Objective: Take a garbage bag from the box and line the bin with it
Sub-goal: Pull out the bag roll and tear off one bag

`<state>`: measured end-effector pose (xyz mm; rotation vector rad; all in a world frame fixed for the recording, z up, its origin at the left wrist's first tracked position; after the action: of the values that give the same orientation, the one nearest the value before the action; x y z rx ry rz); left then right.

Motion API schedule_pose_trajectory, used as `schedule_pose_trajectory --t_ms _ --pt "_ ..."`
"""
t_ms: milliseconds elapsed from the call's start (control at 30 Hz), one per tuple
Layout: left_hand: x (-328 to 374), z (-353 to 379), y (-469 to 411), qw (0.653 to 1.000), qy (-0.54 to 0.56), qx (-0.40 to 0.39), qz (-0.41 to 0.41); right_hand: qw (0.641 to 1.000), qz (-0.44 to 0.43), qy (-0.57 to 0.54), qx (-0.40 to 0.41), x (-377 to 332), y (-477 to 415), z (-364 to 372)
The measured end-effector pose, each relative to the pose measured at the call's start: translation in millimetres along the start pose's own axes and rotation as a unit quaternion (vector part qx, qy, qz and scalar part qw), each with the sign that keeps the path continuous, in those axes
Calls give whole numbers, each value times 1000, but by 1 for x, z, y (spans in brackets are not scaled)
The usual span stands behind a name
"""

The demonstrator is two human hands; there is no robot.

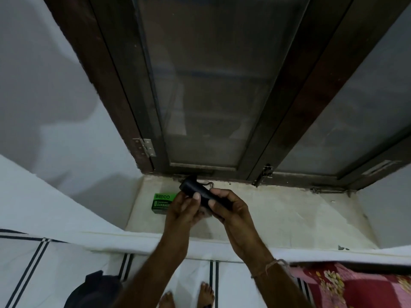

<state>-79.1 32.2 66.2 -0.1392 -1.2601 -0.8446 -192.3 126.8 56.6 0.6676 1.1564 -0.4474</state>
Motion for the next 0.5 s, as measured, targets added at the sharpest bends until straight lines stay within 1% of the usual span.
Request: schedule_pose_trajectory --t_ms 67,200,267,333,400,500 --pt "-2 -8 -4 999 39 1 -31 1000 7 15 -7 -4 0 3" --pt "-11 -12 -4 995 66 -13 -69 999 30 23 -5 -2 1 11" --pt "-16 -12 -2 993 85 -6 -84 999 28 18 18 1 3 13" --pt "-18 -13 -1 992 80 0 -95 999 33 13 30 4 5 14" --pt "-19 -15 -1 992 69 -4 -109 998 38 26 37 5 7 14" --pt "-25 -15 1 983 99 12 -156 994 50 56 81 8 5 11"
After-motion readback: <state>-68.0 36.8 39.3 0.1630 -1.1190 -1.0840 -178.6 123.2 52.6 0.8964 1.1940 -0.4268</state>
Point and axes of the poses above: each hand's wrist, its own y-axis away from the middle knuckle, its own z-axis out of the palm, x = y × z, the point moved 5 cm from there along -y, towards the middle knuckle, and after that the axes turned 4 degrees about y, right-handed, at the moved point
